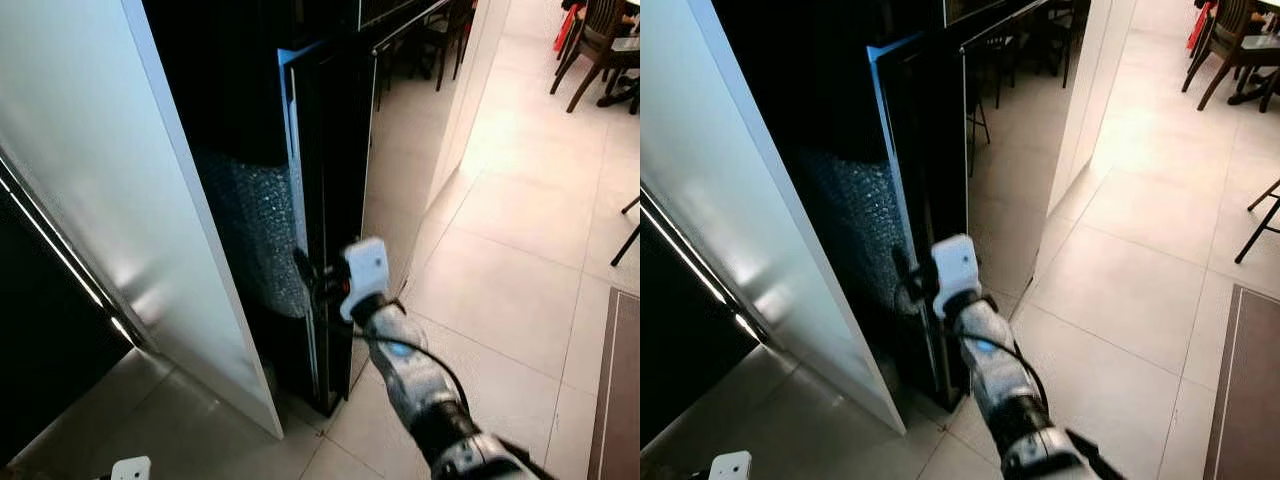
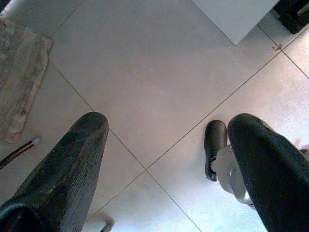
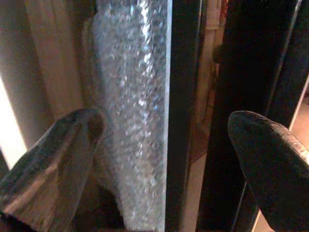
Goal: Restocking fridge
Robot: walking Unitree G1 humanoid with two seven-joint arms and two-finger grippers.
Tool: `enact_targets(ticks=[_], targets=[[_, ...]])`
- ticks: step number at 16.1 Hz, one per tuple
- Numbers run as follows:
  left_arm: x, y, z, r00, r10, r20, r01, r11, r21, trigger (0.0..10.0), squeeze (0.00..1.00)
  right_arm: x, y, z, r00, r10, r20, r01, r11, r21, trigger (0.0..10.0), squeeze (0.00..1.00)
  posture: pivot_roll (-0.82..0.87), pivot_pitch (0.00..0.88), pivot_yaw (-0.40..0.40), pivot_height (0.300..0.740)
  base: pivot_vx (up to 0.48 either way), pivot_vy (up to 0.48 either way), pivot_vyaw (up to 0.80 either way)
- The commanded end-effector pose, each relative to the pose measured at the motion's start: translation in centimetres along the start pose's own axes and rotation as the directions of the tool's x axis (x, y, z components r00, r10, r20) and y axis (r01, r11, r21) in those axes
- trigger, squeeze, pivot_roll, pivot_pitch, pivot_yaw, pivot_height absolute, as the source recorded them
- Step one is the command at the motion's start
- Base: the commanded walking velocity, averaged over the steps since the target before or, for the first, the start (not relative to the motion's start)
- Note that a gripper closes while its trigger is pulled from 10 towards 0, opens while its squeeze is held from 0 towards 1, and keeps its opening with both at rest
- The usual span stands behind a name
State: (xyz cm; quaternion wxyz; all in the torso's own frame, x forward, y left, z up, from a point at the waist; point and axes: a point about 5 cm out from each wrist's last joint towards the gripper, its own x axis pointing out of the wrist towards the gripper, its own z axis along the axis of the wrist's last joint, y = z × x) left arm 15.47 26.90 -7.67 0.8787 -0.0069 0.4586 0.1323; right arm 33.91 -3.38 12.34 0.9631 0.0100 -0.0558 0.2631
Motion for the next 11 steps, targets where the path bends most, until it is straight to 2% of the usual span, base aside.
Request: enact_targets(ticks=[1,5,7,11], targets=[[-0.1,0.5,-0.3,1.000,0.008,-0.015,-0.008,1.000,0.025,10.0,0.00,0.4,0.0,-0.1,1.000,0.001,-0.025,-0.001,1.000,0.008,10.0,0.00,-0.02,0.000,0.055,0.740,0.000,0.000,0.00],[-0.1,0.4,-0.3,1.000,0.017,-0.013,-0.017,1.000,0.009,10.0,0.00,1.9,0.8,0.7,0.997,0.070,-0.041,-0.067,0.996,0.064,10.0,0.00,0.01,0.000,0.044,0.740,0.000,0.000,0.00],[-0.1,0.4,-0.2,1.000,0.020,-0.010,-0.020,1.000,0.004,10.0,0.00,2.2,1.8,0.5,0.986,0.151,-0.067,-0.150,0.988,0.026,10.0,0.00,0.01,0.000,0.042,0.740,0.000,0.000,0.00],[0.0,0.4,-0.2,1.000,0.023,-0.011,-0.023,1.000,0.007,10.0,0.00,2.6,2.3,0.1,0.968,0.215,-0.128,-0.216,0.976,0.001,10.0,0.00,0.02,0.000,0.040,0.740,0.000,0.000,0.00]])
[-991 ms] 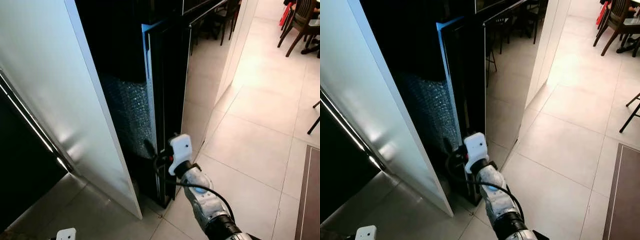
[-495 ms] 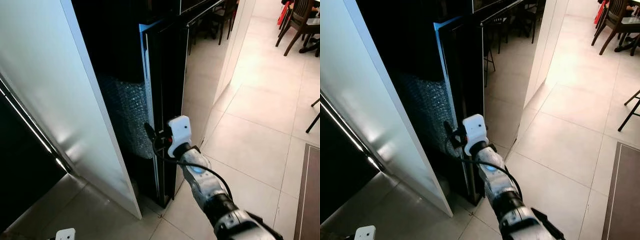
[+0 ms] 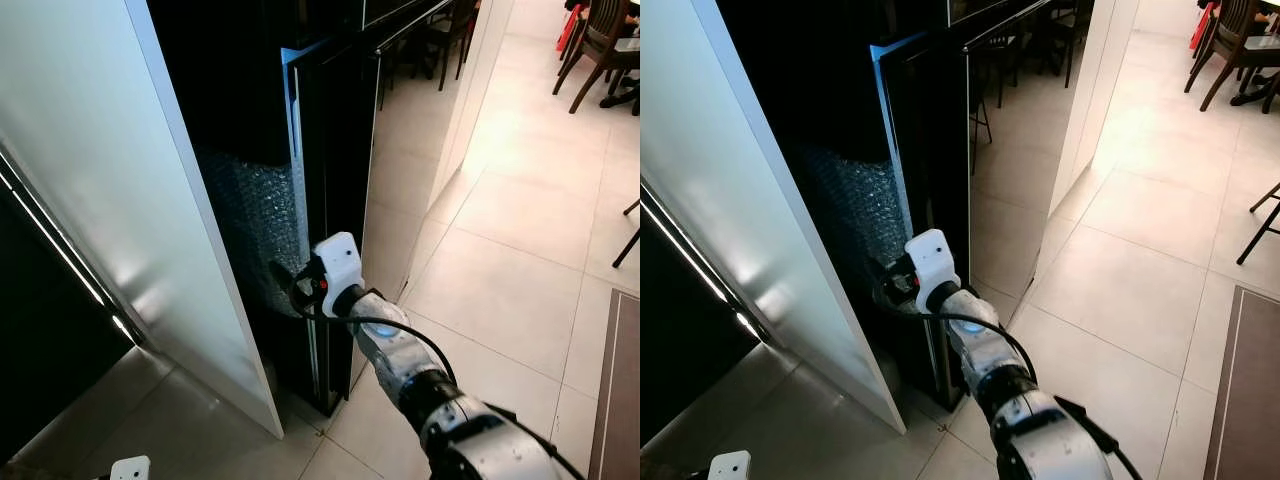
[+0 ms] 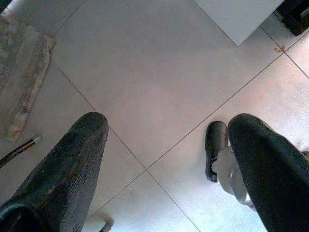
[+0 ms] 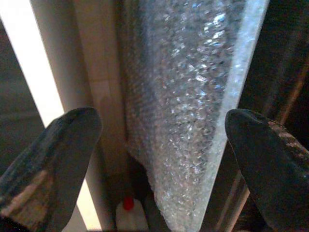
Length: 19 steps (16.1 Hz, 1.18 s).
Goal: Restocking fridge
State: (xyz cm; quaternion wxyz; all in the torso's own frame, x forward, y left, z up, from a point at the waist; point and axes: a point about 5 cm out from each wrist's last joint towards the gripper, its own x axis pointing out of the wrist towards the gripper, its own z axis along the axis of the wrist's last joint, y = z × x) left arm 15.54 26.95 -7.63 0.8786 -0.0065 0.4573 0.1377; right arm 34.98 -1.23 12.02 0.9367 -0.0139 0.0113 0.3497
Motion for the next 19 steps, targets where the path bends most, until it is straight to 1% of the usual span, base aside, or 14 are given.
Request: enact_targets(ticks=[1,3,6,9,10,11,12,14,15,17,19], targets=[[-0.1,0.3,-0.3,1.000,0.015,-0.015,-0.014,1.000,0.011,10.0,0.00,0.8,0.7,0.8,1.000,0.030,0.004,-0.030,0.999,-0.011,10.0,0.00,0.02,0.000,0.039,0.740,0.000,0.000,0.00],[-0.1,0.4,-0.3,1.000,0.017,-0.016,-0.017,1.000,0.007,10.0,0.00,1.0,0.5,1.2,1.000,0.017,0.005,-0.017,1.000,-0.009,10.0,0.00,0.03,0.000,0.038,0.740,0.000,0.000,0.00],[-0.1,0.4,-0.4,1.000,0.018,-0.018,-0.018,1.000,0.010,10.0,0.00,1.2,0.5,1.6,1.000,0.006,0.023,-0.006,1.000,-0.010,10.0,0.00,0.02,0.000,0.043,0.740,0.000,0.000,0.00],[-0.1,0.5,-0.4,1.000,0.018,-0.017,-0.018,1.000,0.011,10.0,0.00,0.8,0.7,1.1,0.998,-0.025,0.054,0.024,1.000,0.006,10.0,0.00,0.02,0.000,0.050,0.740,0.000,0.000,0.00],[-0.1,0.5,-0.4,1.000,0.018,-0.018,-0.017,1.000,0.013,10.0,0.00,0.4,0.6,0.7,0.996,-0.062,0.070,0.061,0.998,0.016,10.0,0.00,0.01,0.000,0.053,0.740,0.000,0.000,0.00],[-0.1,0.6,-0.4,1.000,0.016,-0.020,-0.016,1.000,0.019,10.0,0.00,-0.3,0.3,-0.1,0.985,-0.159,0.071,0.154,0.985,0.074,10.0,0.00,0.00,0.000,0.059,0.740,0.000,0.000,0.00],[-0.1,0.6,-0.4,1.000,0.016,-0.022,-0.015,1.000,0.022,10.0,0.00,-0.7,0.2,-0.6,0.978,-0.199,0.064,0.191,0.975,0.110,10.0,0.00,-0.01,0.000,0.064,0.740,0.000,0.000,0.00],[-0.1,0.7,-0.4,1.000,0.011,-0.025,-0.010,0.999,0.033,10.0,0.00,-1.2,0.6,-1.3,0.973,-0.220,0.065,0.211,0.969,0.126,10.0,0.00,-0.02,0.000,0.078,0.740,0.000,0.000,0.00],[-0.1,0.8,-0.3,1.000,0.009,-0.025,-0.008,0.999,0.039,10.0,0.00,-1.2,0.5,-1.3,0.971,-0.229,0.063,0.219,0.967,0.132,10.0,0.00,-0.02,0.000,0.085,0.740,0.000,0.000,0.00],[-0.1,0.8,-0.2,1.000,0.009,-0.022,-0.008,0.999,0.046,10.0,0.00,-0.9,-0.1,-0.9,0.970,-0.237,0.059,0.229,0.966,0.122,10.0,0.00,-0.01,0.000,0.087,0.740,0.000,0.000,0.00],[-0.1,1.0,-0.1,1.000,0.015,-0.018,-0.014,0.999,0.052,10.0,0.00,-0.2,-1.1,0.5,0.968,-0.244,0.051,0.238,0.966,0.098,10.0,0.00,0.01,0.000,0.089,0.740,0.000,0.000,0.00]])
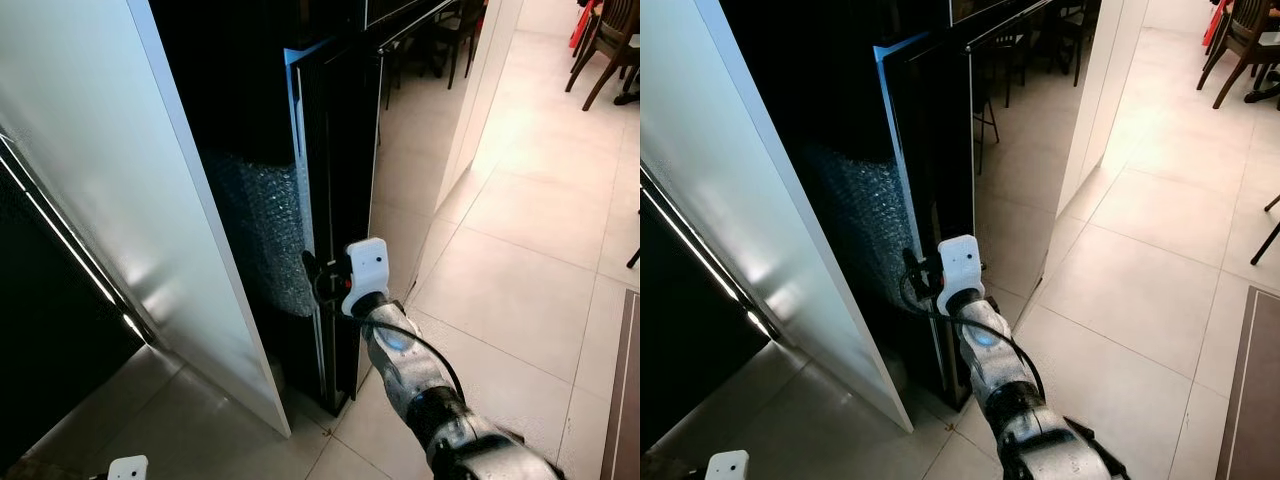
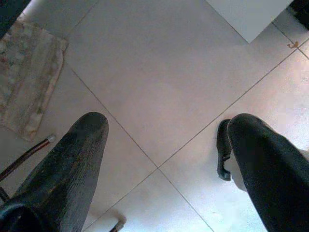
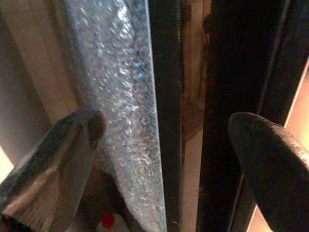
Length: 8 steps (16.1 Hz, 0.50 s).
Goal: Restocking fridge
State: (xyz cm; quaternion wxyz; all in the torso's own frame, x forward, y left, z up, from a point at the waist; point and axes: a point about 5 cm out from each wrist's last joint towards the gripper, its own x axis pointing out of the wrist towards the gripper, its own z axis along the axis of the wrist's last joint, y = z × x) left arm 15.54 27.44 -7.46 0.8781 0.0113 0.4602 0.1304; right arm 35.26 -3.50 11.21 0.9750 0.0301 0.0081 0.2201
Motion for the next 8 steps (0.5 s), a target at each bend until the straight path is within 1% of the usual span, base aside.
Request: enact_targets(ticks=[1,2,4,8], targets=[[-0.1,0.6,-0.3,1.000,0.014,-0.017,-0.014,1.000,0.015,10.0,0.00,1.2,1.0,1.7,0.999,0.032,0.019,-0.032,0.999,-0.003,10.0,0.00,0.02,0.000,0.090,0.740,0.000,0.000,0.00],[-0.1,0.7,-0.3,1.000,0.016,-0.017,-0.016,1.000,0.017,10.0,0.00,1.5,1.0,2.0,0.999,0.036,0.016,-0.036,0.999,-0.002,10.0,0.00,0.02,0.000,0.091,0.740,0.000,0.000,0.00],[-0.2,1.0,-0.3,1.000,0.024,-0.018,-0.024,0.999,0.024,10.0,0.00,2.1,0.7,2.8,0.999,0.035,-0.005,-0.035,0.998,-0.042,10.0,0.00,0.04,0.000,0.092,0.740,0.000,0.000,0.00],[-0.2,1.2,-0.5,0.999,0.032,-0.022,-0.032,0.999,0.032,10.0,0.00,2.6,0.6,3.5,0.999,0.030,-0.018,-0.030,0.999,-0.021,10.0,0.00,0.06,0.000,0.092,0.740,0.000,0.000,0.00]])
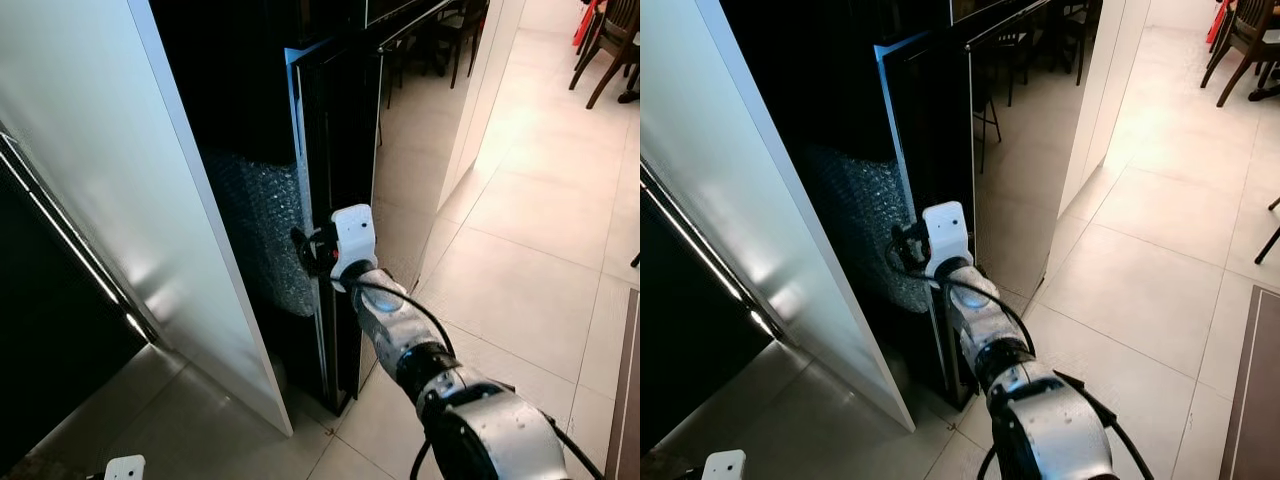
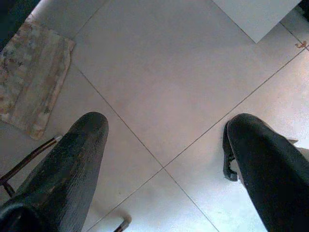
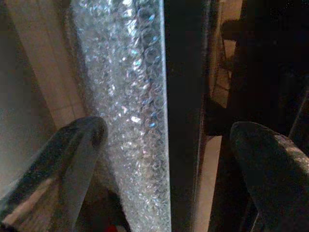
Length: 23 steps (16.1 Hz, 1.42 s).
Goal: Restocking fridge
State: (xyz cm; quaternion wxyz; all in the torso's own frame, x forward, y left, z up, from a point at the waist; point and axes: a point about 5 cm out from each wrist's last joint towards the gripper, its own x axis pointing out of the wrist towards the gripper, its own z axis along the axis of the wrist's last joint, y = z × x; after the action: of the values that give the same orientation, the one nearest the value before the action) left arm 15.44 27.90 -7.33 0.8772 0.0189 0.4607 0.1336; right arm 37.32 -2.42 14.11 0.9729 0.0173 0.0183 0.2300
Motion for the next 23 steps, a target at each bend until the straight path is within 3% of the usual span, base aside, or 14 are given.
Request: enact_targets(ticks=[1,3,7,9,11,14,18,19,23], targets=[[-0.2,0.9,-0.5,0.999,0.021,-0.024,-0.020,0.999,0.027,10.0,0.00,0.4,0.5,0.7,1.000,0.023,0.001,-0.023,1.000,-0.006,10.0,0.00,0.06,0.000,0.092,0.740,0.000,0.000,0.00],[-0.2,1.1,-0.6,0.999,0.024,-0.026,-0.024,0.999,0.034,10.0,0.00,0.6,0.9,0.8,0.999,0.043,-0.001,-0.043,0.999,0.003,10.0,0.00,0.08,0.000,0.092,0.740,0.000,0.000,0.00],[-0.3,1.7,-0.7,0.999,0.040,-0.027,-0.039,0.998,0.045,10.0,0.00,1.1,3.3,1.4,0.987,0.163,-0.002,-0.163,0.986,0.023,10.0,0.00,0.10,0.000,0.101,0.740,0.000,0.000,0.00],[-0.3,1.8,-0.6,0.999,0.046,-0.023,-0.045,0.998,0.050,10.0,0.00,1.1,4.6,1.0,0.973,0.228,-0.026,-0.227,0.973,0.046,10.0,0.00,0.11,0.000,0.099,0.740,0.000,0.000,0.00],[-0.3,1.7,-0.3,0.999,0.048,-0.013,-0.047,0.998,0.037,10.0,0.00,0.9,4.9,0.4,0.969,0.241,-0.052,-0.239,0.970,0.040,10.0,0.00,0.11,0.000,0.090,0.740,0.000,0.000,0.00],[-0.1,1.1,-0.1,0.999,0.037,-0.010,-0.036,0.999,0.030,10.0,0.00,0.5,4.0,-0.2,0.974,0.224,-0.046,-0.224,0.975,0.004,10.0,0.00,0.07,0.000,0.087,0.740,0.000,0.000,0.00],[0.0,0.2,-0.1,1.000,0.016,-0.010,-0.016,1.000,0.015,10.0,0.00,-0.7,0.5,-0.7,0.993,0.107,0.044,-0.107,0.994,0.000,10.0,0.00,0.02,0.000,0.065,0.740,0.000,0.000,0.00],[0.0,-0.2,-0.2,1.000,0.002,-0.014,-0.001,1.000,0.013,10.0,0.00,-1.9,-1.2,-1.2,0.995,0.054,0.088,-0.053,0.999,-0.010,10.0,0.00,0.00,0.000,0.056,0.740,0.000,0.000,0.00],[0.1,-0.8,-0.3,1.000,-0.009,-0.014,0.010,1.000,0.010,10.0,0.00,-4.6,-3.1,-1.8,0.987,0.035,0.154,-0.040,0.999,0.027,10.0,0.00,-0.01,0.000,0.041,0.740,0.000,0.000,0.00]])
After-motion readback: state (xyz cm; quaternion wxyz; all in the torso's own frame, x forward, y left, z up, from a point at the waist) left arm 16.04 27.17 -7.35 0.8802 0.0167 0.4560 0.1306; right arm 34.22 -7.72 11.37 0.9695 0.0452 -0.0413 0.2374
